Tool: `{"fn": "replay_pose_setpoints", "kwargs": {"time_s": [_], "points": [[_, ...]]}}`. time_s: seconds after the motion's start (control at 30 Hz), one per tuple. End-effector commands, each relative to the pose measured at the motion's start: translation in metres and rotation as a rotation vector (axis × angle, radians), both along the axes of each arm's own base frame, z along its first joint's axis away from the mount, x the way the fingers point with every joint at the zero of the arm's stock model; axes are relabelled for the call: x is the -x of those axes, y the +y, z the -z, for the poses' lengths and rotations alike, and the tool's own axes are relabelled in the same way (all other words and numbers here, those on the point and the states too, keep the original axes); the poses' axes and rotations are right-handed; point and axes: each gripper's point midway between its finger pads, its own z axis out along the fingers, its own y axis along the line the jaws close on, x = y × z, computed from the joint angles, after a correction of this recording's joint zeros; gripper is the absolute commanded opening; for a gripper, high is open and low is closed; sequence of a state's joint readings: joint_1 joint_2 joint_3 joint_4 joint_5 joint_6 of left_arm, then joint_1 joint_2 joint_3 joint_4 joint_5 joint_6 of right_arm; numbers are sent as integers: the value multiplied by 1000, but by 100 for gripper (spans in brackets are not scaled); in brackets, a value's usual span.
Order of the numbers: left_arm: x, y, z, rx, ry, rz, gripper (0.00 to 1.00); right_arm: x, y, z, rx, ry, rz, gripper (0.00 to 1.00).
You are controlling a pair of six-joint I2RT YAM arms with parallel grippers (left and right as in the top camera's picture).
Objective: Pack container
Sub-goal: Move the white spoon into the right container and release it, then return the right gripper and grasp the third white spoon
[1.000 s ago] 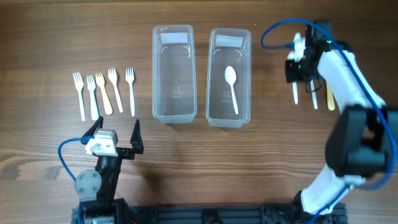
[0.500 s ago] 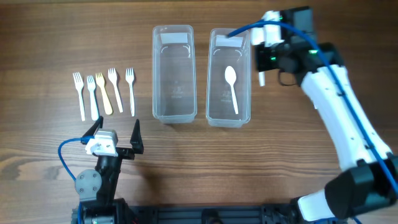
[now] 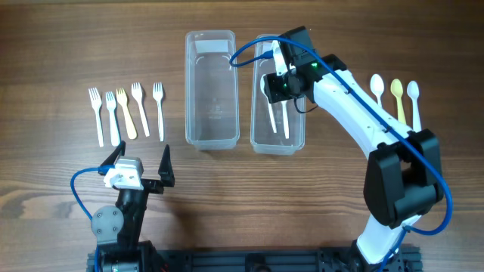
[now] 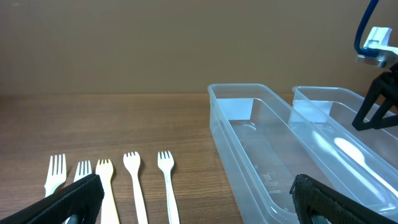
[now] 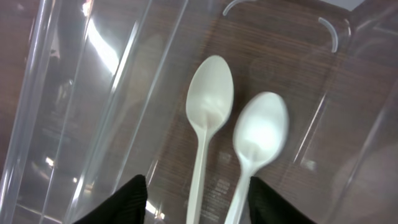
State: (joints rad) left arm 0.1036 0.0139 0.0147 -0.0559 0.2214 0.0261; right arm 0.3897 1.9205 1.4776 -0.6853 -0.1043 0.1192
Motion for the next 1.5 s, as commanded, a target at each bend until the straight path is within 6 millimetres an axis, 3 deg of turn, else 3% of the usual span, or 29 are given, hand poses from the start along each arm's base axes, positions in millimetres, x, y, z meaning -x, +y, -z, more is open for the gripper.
{"fn": "replay_pose_setpoints", "kwargs": {"time_s": [0.0,0.03,0.13,0.3,0.43,0.67,0.93,1.23,1.47], "points": [[0,-1,2,-23,-2,4,100,-9,-8,-28,-23,-71,12,57],[0,-1,2,-22,-2,4,100,-11,-13,-37,-20,-91,14,58],[0,-1,2,-22,-2,4,100,-14,-52,-72,48,-160,65,58],[0,-1,2,-22,-2,4,100,4,-142,-101,185,-159,198,59],[0,-1,2,-23,-2,4,100,13,-205,-93,237,-97,293,59],[0,-1,2,-22,-2,4,100,25,-280,-54,263,23,440,59],[0,-1,2,-22,-2,4,100,25,-307,-3,284,141,438,56],[0,-1,2,-23,-2,4,100,17,-308,38,275,195,430,50],[0,-1,2,-22,-2,4,100,12,-305,60,246,219,427,57]]}}
